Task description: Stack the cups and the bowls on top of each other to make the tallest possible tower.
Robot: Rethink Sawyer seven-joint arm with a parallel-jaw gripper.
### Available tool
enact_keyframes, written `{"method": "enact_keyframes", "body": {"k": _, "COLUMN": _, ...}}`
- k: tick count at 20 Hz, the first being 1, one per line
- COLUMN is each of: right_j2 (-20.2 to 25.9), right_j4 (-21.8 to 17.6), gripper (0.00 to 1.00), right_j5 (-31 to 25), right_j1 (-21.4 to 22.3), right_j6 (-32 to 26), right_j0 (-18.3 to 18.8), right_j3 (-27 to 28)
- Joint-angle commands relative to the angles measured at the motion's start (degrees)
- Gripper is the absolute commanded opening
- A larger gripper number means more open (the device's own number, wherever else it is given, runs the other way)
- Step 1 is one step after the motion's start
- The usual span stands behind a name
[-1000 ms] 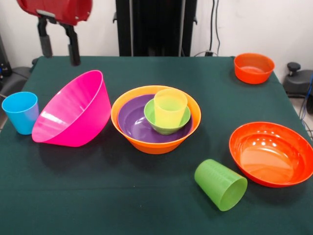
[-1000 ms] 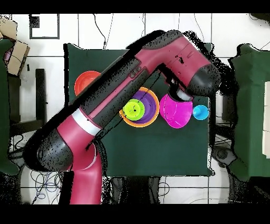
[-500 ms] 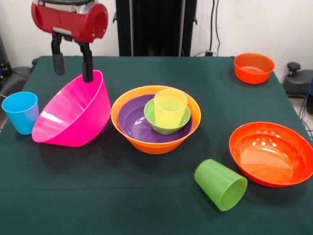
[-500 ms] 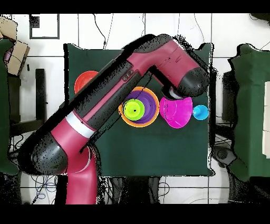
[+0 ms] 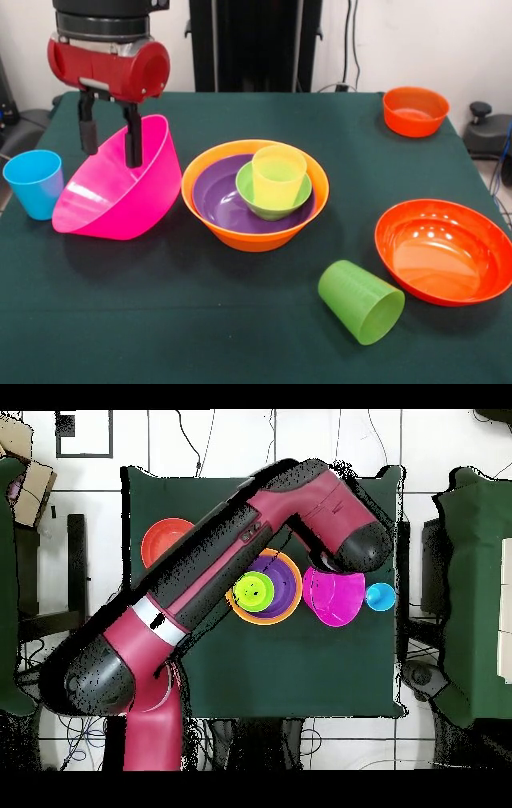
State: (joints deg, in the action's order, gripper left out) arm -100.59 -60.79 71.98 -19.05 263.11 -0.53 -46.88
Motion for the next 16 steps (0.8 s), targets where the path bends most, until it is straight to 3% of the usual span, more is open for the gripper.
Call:
{"method": "enact_keyframes", "body": {"k": 1, "right_j2": 8.1, "right_j4": 0.5, "gripper": 1.00, "right_j5": -4.3, "right_j1": -2.2, "right_j6": 0.1, "right_j0": -1.9, "right_j3": 2.2}}
{"method": "enact_keyframes", "body": {"k": 11, "right_j2": 6.9, "right_j4": -1.5, "gripper": 1.00, "right_j5": -1.9, "right_j1": -0.9, "right_j6": 6.4, "right_j0": -2.6, "right_j3": 3.1}}
{"method": "enact_keyframes", "body": {"k": 16, "right_j2": 3.7, "right_j4": 0.3, "gripper": 1.00, "right_j5": 1.2, "right_j1": -1.2, "right_j6": 7.5, "right_j0": -2.3, "right_j3": 2.2}}
